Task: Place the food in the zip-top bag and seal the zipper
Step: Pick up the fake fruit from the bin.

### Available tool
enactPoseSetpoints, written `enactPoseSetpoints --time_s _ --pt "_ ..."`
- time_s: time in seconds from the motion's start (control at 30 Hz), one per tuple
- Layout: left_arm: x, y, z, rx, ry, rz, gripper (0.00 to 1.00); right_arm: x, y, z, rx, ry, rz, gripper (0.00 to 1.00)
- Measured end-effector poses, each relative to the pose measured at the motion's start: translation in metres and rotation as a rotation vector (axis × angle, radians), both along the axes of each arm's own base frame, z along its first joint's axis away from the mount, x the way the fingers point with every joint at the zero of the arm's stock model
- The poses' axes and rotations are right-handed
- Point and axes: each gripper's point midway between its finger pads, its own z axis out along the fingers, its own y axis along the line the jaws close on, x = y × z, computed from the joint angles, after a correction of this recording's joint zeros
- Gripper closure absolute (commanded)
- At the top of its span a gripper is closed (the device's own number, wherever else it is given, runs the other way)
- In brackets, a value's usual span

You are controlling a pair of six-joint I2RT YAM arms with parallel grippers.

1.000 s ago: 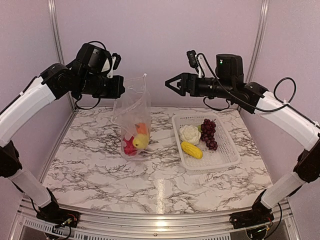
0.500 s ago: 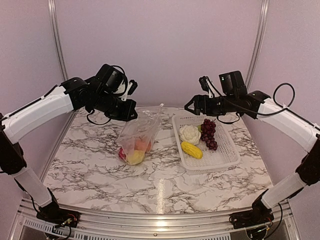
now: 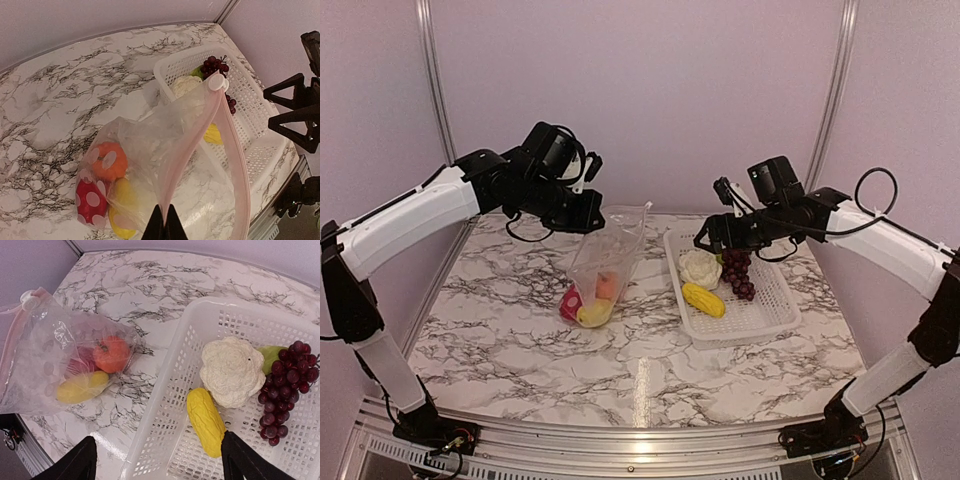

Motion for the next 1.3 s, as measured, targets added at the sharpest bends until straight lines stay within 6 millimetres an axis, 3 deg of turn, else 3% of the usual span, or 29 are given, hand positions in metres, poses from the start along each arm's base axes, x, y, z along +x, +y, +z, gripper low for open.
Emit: enactPoseSetpoints --time_s 0.27,0.5,0.7,0.9,1.03,1.3 --pt "0.009 -0.005 -0.011 0.003 0.021 0.036 1.0 -0.005 -0.003 -0.045 -0.116 0.096 0.048 0.18" --pt "0.007 -0.008 -0.008 -0.063 0.06 0.075 1.0 -0.004 -0.004 -0.06 -0.17 0.124 0.081 0.21" --pt "-0.007 0.003 -0.01 -0.077 0.066 0.071 1.0 -0.014 -0.011 -0.082 -0.213 0.16 0.095 0.21" --pt "-0.005 0.009 -0.021 -0.039 0.056 0.083 1.0 -0.017 -0.015 -0.091 -0.246 0.163 0.114 0.2" --pt "-0.003 0.011 -0.021 -0.025 0.042 0.086 1.0 -0.009 -0.015 -0.103 -0.291 0.17 0.125 0.2" --pt "0.0 0.009 -0.02 -0.009 0.021 0.066 1.0 0.017 -0.014 -0.159 -0.396 0.292 0.118 0.23"
